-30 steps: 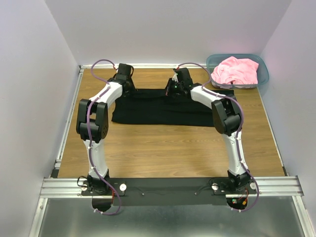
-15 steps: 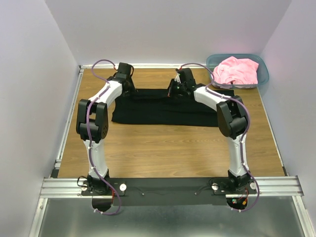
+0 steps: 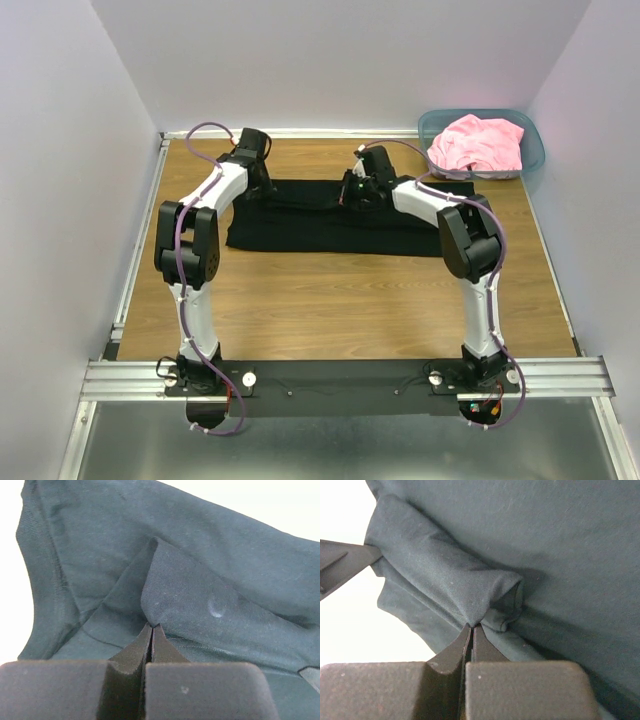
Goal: Fold and stack the t-shirts
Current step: Fold the tshirt
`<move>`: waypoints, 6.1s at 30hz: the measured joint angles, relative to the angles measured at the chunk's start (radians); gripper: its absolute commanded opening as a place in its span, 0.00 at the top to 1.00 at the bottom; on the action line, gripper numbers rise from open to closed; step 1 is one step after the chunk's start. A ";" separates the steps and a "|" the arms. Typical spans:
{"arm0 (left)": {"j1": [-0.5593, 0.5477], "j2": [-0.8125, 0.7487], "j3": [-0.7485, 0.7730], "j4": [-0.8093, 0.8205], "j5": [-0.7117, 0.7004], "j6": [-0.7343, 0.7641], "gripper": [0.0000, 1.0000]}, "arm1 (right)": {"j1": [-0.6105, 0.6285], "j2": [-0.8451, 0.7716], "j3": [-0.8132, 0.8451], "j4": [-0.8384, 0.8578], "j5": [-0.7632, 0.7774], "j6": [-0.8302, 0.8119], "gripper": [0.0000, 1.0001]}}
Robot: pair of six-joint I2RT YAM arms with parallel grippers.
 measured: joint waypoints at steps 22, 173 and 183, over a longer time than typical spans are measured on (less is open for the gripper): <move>0.008 0.072 0.052 -0.039 -0.075 0.052 0.78 | 0.013 0.003 -0.029 -0.017 -0.038 0.021 0.55; 0.167 -0.484 -0.635 0.274 0.057 -0.089 0.64 | -0.753 -0.637 -0.591 -0.126 0.023 -0.121 0.66; 0.177 -0.348 -0.658 0.280 0.030 -0.089 0.69 | -0.760 -0.655 -0.722 -0.144 0.084 -0.091 0.71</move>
